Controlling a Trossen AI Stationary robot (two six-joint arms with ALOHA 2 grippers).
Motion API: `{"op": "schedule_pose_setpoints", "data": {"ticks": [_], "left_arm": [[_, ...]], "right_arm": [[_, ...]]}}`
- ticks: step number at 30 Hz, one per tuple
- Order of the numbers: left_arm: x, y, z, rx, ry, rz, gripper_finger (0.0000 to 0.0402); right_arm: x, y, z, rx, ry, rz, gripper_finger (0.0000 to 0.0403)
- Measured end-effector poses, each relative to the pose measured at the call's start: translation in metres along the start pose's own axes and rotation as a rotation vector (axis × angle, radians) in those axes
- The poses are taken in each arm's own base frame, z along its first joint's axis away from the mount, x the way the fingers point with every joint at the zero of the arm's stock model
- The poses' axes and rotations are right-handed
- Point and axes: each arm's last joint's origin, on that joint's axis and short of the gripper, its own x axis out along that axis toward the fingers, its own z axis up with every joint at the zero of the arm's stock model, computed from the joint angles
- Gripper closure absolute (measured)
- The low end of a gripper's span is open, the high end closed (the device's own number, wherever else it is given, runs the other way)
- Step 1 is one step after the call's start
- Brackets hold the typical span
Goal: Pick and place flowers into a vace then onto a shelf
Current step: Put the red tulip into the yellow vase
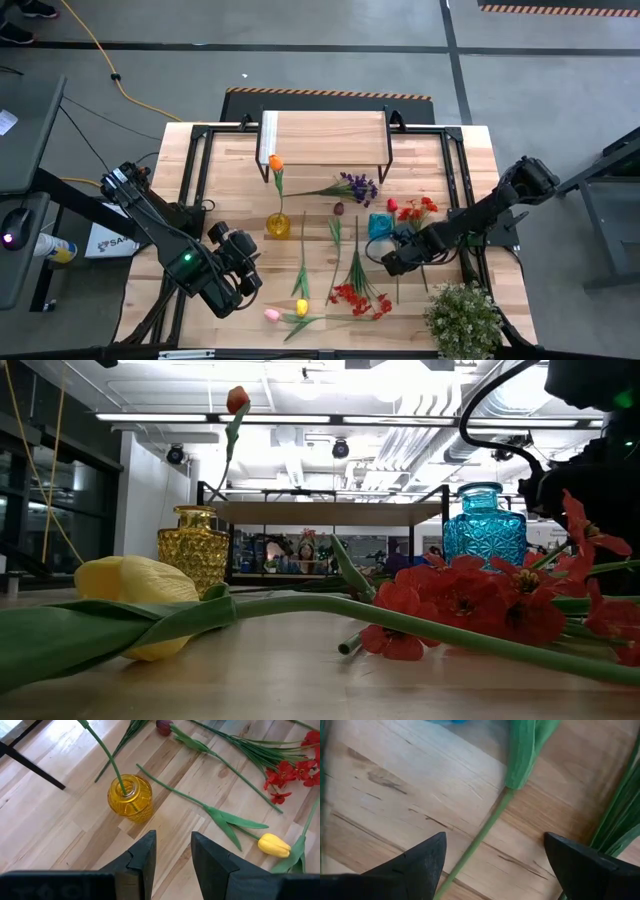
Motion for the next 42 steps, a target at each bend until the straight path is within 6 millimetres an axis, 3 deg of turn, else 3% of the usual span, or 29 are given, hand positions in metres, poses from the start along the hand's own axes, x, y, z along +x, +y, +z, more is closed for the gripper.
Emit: {"op": "schedule_pose_setpoints", "data": {"ticks": [11,26,42], "left_arm": [[0.0000,0.0002,0.0000,0.002,0.000,0.002,0.0245],[-0.0001,0.0001,0.0000,0.001,-0.003,0.002,0.0245],[0.0000,0.0001,0.0002,0.000,-0.006,0.002,0.0245]], "right_arm": [[0.0009,-0.0004,0.0000,0.009,-0.003,-0.002,0.0079],[0.0012,0.0011,-0.0019,0.062,0.066,0.014,0.0118],[0.0013,0.0024,-0.0026,0.081,0.089,0.025,0.0120]]}}
